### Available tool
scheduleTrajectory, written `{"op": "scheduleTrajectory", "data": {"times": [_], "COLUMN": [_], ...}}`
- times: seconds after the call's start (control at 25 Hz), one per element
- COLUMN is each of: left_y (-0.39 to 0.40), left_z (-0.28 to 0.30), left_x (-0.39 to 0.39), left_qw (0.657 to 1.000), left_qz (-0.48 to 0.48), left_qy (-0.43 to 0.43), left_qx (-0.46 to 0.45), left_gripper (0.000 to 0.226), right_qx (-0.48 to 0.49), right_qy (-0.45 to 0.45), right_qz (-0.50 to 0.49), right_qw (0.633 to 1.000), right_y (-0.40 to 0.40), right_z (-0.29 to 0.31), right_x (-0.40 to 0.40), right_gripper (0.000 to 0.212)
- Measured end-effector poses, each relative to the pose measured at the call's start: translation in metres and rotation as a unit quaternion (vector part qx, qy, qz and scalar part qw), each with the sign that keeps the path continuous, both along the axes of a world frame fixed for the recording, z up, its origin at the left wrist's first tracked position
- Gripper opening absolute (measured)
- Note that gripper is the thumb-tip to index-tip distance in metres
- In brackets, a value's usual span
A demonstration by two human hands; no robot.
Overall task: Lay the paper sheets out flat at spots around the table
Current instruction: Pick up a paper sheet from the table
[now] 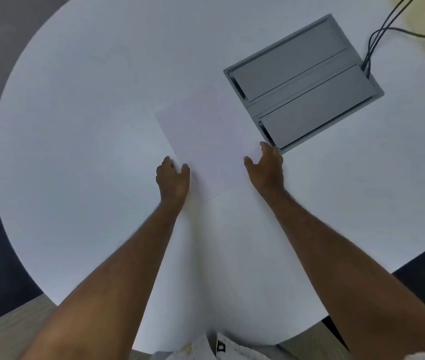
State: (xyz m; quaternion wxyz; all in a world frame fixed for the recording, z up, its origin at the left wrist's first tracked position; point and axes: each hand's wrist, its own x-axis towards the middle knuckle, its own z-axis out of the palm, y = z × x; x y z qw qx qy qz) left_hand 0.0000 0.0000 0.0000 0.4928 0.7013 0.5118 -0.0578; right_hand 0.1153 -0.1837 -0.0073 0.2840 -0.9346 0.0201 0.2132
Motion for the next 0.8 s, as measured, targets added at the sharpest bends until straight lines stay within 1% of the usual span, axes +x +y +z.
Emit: {"op": "scheduleTrajectory", "data": {"times": [0.04,0.08,0.12,0.16,0.2,0.24,0.28,0.36,0.44,0.48,0.64,0.8], "left_y": [0.003,0.005,0.007,0.008,0.008,0.01,0.011,0.011,0.012,0.012,0.014,0.014], "left_z": [-0.004,-0.009,-0.01,-0.014,-0.016,-0.018,-0.021,-0.023,-0.026,-0.028,-0.033,-0.035], "left_x": [0.006,0.012,0.016,0.02,0.023,0.025,0.026,0.026,0.024,0.023,0.02,0.019], "left_qw": [1.0,0.999,0.998,0.996,0.99,0.985,0.979,0.972,0.966,0.965,0.967,0.969], "left_qz": [0.019,0.034,0.047,0.076,0.109,0.137,0.163,0.188,0.207,0.212,0.215,0.212], "left_qy": [-0.023,-0.028,-0.036,-0.033,-0.045,-0.048,-0.054,-0.059,-0.06,-0.061,-0.052,-0.04], "left_qx": [-0.002,-0.014,-0.028,-0.046,-0.072,-0.09,-0.109,-0.125,-0.139,-0.143,-0.128,-0.118], "left_gripper": [0.019,0.008,0.019,0.02,0.01,0.009,0.019,0.021,0.035,0.036,0.004,0.014], "right_qx": [-0.017,-0.037,-0.05,-0.058,-0.061,-0.06,-0.055,-0.048,-0.04,-0.034,-0.03,-0.038], "right_qy": [-0.002,0.0,0.004,0.009,0.009,0.006,0.001,-0.011,-0.022,-0.03,-0.063,-0.108], "right_qz": [0.004,0.007,0.011,0.022,0.024,0.026,0.027,0.029,0.024,0.023,0.025,0.065], "right_qw": [1.0,0.999,0.999,0.998,0.998,0.998,0.998,0.998,0.999,0.999,0.997,0.991], "right_y": [0.002,0.005,0.006,0.007,0.01,0.012,0.013,0.013,0.013,0.013,0.016,0.014], "right_z": [-0.003,-0.005,-0.008,-0.01,-0.014,-0.016,-0.018,-0.022,-0.024,-0.024,-0.025,-0.022], "right_x": [0.005,0.01,0.013,0.016,0.018,0.019,0.019,0.02,0.019,0.019,0.017,0.012], "right_gripper": [0.067,0.069,0.07,0.071,0.07,0.068,0.066,0.06,0.055,0.054,0.047,0.047]}}
